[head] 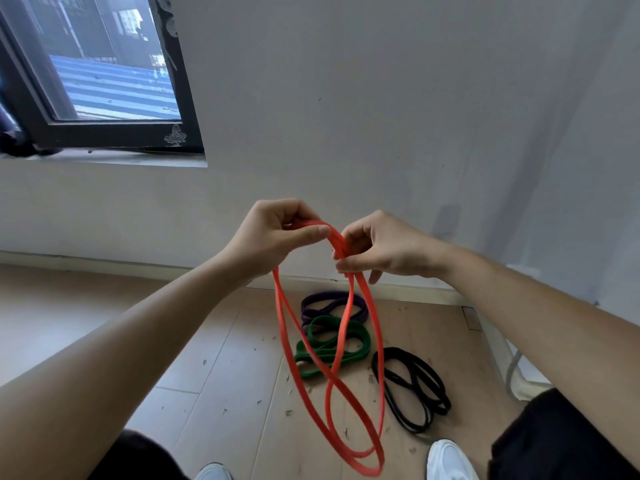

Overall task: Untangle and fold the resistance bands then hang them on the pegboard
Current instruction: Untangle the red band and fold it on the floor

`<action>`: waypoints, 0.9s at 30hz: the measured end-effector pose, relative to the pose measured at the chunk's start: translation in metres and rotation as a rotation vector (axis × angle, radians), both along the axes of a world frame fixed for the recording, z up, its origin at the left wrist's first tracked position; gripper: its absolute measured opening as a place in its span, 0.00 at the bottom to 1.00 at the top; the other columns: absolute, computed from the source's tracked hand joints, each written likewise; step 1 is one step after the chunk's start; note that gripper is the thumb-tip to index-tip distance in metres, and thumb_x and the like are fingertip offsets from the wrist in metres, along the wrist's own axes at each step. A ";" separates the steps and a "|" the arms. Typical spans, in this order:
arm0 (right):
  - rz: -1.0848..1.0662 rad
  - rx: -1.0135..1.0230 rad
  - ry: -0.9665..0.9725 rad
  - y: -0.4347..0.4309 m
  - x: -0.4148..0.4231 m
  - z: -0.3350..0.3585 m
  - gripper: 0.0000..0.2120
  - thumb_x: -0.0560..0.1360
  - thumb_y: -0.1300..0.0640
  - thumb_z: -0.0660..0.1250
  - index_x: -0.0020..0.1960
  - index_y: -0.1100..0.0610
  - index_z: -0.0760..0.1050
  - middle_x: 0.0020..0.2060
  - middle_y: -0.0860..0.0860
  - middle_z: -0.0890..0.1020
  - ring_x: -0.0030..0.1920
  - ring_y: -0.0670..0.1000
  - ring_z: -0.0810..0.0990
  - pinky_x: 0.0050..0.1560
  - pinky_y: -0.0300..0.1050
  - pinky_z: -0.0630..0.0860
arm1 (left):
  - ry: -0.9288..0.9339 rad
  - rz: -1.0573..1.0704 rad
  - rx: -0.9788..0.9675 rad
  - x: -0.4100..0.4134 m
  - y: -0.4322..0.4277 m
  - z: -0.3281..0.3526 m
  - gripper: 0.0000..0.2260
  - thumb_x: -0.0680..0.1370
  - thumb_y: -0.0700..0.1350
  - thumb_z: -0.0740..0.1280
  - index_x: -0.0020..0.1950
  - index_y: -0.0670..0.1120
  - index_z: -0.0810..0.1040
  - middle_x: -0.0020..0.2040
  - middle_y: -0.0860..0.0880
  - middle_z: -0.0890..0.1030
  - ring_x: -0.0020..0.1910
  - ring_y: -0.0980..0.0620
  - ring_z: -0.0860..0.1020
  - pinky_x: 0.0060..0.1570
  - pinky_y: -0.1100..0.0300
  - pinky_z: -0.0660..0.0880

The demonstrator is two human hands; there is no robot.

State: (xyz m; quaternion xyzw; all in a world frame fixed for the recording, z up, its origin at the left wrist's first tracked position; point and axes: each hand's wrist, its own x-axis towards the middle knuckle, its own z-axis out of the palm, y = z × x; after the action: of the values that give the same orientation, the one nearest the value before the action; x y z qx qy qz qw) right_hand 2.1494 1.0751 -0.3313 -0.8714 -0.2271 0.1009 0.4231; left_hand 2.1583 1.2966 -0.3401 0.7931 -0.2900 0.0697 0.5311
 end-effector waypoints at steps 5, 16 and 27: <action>0.021 0.016 0.064 -0.002 0.002 0.002 0.07 0.76 0.60 0.73 0.53 0.61 0.82 0.42 0.54 0.86 0.44 0.54 0.87 0.35 0.41 0.80 | -0.075 0.060 -0.006 0.002 0.007 0.002 0.07 0.75 0.45 0.74 0.49 0.42 0.84 0.38 0.48 0.82 0.35 0.53 0.78 0.37 0.64 0.76; 0.029 -0.095 -0.014 -0.008 0.015 -0.007 0.05 0.76 0.58 0.75 0.49 0.60 0.84 0.37 0.53 0.86 0.35 0.46 0.83 0.31 0.32 0.73 | 0.015 0.091 0.074 0.007 0.019 0.003 0.05 0.73 0.47 0.75 0.48 0.53 0.86 0.42 0.51 0.87 0.43 0.52 0.85 0.46 0.60 0.81; -0.026 -0.252 -0.106 -0.020 0.024 -0.003 0.04 0.73 0.61 0.73 0.44 0.53 0.82 0.35 0.46 0.82 0.34 0.41 0.80 0.36 0.34 0.74 | 0.026 0.134 -0.041 0.010 0.033 0.016 0.08 0.72 0.45 0.74 0.49 0.43 0.86 0.33 0.53 0.84 0.30 0.59 0.77 0.31 0.70 0.72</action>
State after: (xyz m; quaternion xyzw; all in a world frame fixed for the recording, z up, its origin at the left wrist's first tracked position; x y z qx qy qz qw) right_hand 2.1731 1.0549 -0.3348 -0.9246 -0.2232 0.0768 0.2988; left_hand 2.1687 1.3297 -0.3237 0.8005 -0.2278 0.1010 0.5451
